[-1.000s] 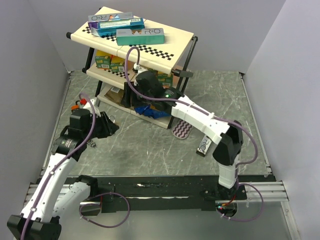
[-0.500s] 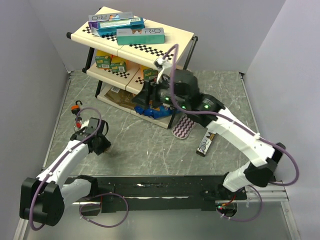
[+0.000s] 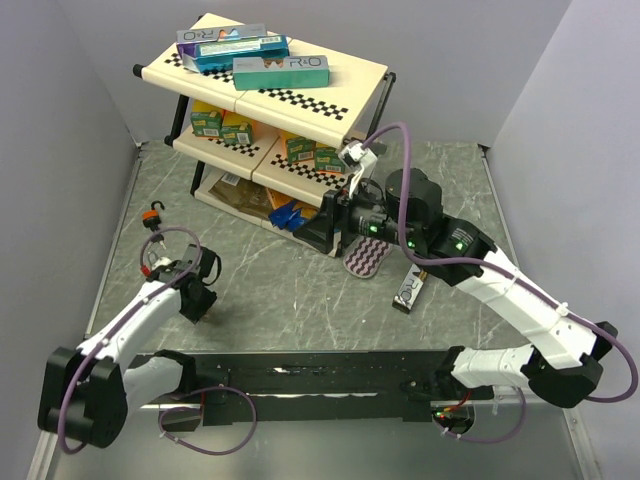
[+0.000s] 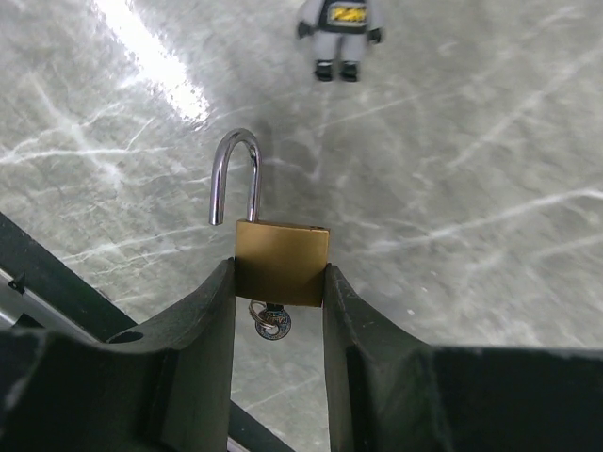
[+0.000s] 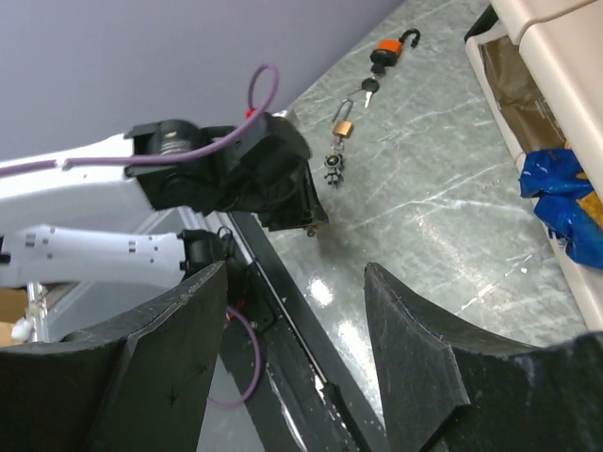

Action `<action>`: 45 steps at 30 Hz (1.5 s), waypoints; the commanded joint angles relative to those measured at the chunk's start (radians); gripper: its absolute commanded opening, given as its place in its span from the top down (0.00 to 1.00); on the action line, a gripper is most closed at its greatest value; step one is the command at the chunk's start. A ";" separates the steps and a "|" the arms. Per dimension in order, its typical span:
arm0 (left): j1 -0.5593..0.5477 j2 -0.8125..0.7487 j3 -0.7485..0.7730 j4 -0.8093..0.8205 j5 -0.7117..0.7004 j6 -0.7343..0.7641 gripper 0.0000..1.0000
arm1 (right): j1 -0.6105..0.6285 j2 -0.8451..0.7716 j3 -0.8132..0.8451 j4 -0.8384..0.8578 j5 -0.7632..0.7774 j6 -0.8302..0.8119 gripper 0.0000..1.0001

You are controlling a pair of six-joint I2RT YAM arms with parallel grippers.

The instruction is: Unlock with the key

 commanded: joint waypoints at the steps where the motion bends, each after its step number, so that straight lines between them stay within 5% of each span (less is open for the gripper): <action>1: -0.011 0.059 -0.016 0.009 0.007 -0.071 0.99 | -0.002 -0.044 0.006 0.031 -0.019 -0.054 0.33; 8: -0.023 0.062 -0.065 0.032 0.026 -0.106 0.93 | -0.004 -0.044 0.011 0.024 -0.021 -0.112 0.30; 11: -0.023 0.044 -0.074 0.035 0.038 -0.108 0.65 | -0.002 -0.052 -0.004 0.021 -0.019 -0.124 0.28; 12: -0.025 0.039 -0.077 0.037 0.043 -0.108 0.48 | -0.002 -0.055 -0.010 0.019 -0.015 -0.129 0.28; 19: -0.034 -0.018 -0.016 -0.002 0.021 -0.089 0.10 | -0.025 -0.093 -0.081 -0.006 0.019 -0.137 0.27; 30: -0.089 -0.162 0.214 0.032 -0.077 0.038 0.01 | -0.267 -0.204 -0.244 -0.039 0.031 -0.084 0.25; 38: -0.091 -0.395 0.358 0.280 -0.169 0.354 0.04 | -0.551 -0.307 -0.314 -0.096 0.048 -0.080 0.24; 45: -0.091 -0.435 0.435 0.294 -0.189 0.469 0.04 | -0.593 -0.373 -0.268 -0.107 0.151 -0.115 0.24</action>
